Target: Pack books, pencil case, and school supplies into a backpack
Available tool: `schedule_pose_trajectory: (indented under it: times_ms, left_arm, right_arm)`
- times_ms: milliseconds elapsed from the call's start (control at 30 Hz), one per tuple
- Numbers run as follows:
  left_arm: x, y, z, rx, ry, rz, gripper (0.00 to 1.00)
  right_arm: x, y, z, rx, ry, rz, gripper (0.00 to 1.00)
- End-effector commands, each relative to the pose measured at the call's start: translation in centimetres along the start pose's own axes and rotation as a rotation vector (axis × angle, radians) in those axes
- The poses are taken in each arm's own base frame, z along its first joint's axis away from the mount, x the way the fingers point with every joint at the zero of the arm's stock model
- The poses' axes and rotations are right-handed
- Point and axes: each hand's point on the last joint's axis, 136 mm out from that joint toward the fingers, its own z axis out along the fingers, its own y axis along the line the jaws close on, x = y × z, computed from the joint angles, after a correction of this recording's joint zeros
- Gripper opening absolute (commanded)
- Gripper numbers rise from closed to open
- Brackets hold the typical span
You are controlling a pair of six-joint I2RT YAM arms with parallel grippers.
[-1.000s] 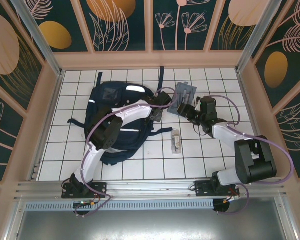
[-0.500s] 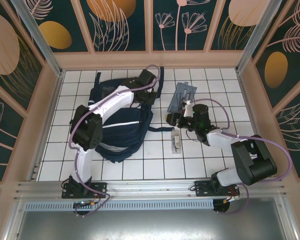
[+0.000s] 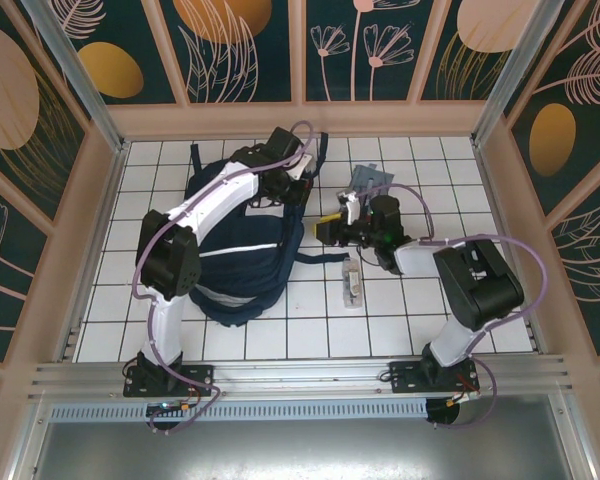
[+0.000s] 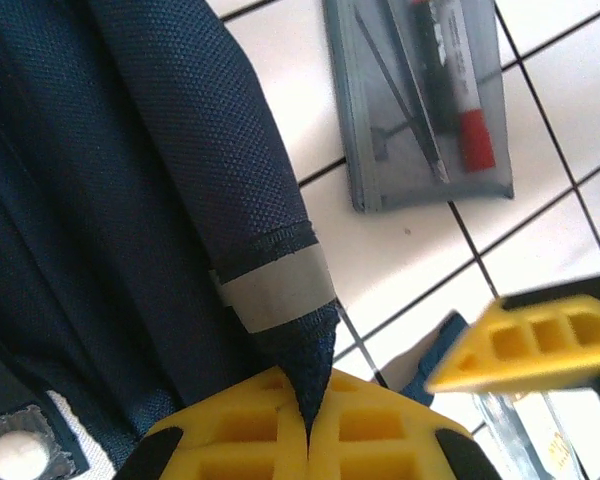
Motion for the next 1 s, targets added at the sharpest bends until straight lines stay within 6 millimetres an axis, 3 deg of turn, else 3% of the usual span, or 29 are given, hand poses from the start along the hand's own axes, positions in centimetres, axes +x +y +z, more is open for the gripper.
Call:
schedule_pose_trajectory:
  times_ms: [0, 233, 833, 967]
  left_arm:
    - [-1.3, -2.1, -4.4, 0.166, -0.052, 0.035, 0.0]
    - [-1.5, -1.9, -4.5, 0.209, -0.023, 0.033, 0.0]
    - [0.4, -2.6, -4.2, 0.277, 0.028, 0.018, 0.0]
    - [0.4, -2.9, -4.2, 0.296, 0.03, 0.016, 0.0]
  right_arm:
    - [0.6, 1.9, 1.1, -0.112, 0.021, -0.121, 0.52]
    - [2.1, 3.9, 1.0, -0.138, -0.015, -0.234, 0.58]
    - [-0.8, 4.0, 4.6, -0.183, -0.093, -0.343, 0.52]
    - [-0.9, 3.7, 5.3, -0.186, -0.092, -0.348, 0.42]
